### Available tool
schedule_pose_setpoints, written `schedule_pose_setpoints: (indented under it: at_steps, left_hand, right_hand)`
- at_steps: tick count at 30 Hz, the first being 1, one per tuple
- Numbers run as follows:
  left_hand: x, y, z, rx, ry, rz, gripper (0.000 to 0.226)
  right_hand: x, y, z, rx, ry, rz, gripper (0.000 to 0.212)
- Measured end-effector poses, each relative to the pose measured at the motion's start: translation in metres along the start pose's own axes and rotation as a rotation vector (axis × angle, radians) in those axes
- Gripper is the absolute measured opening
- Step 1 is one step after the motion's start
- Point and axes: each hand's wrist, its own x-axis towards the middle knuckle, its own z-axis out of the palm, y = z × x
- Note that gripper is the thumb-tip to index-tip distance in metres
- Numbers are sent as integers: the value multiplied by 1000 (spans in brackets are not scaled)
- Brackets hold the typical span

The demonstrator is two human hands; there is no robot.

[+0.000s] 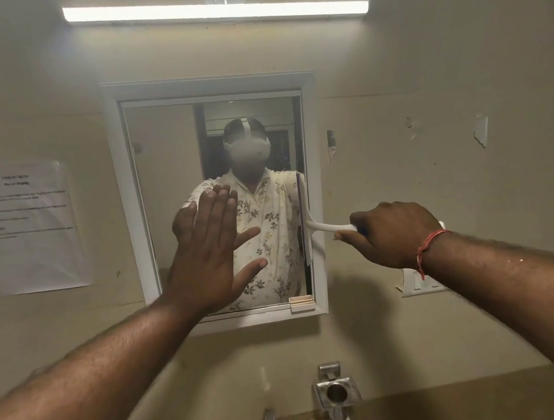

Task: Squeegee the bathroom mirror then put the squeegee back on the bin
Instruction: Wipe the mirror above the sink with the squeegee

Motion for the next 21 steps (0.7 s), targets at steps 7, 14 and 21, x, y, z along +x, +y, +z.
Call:
schedule_pose_setpoints:
  at_steps: [7, 14, 21]
  left_hand:
    - [-2, 3, 6, -1, 6, 7, 114]
    - [-6, -4, 2, -17, 19, -3, 113]
    - [-38, -50, -17, 46, 37, -44, 114]
  right_hand:
    - [-2, 2, 0, 9, -2, -2, 56]
    - [4, -12, -5, 94, 25, 5, 58]
    - [33, -98, -15, 157, 124, -130, 66]
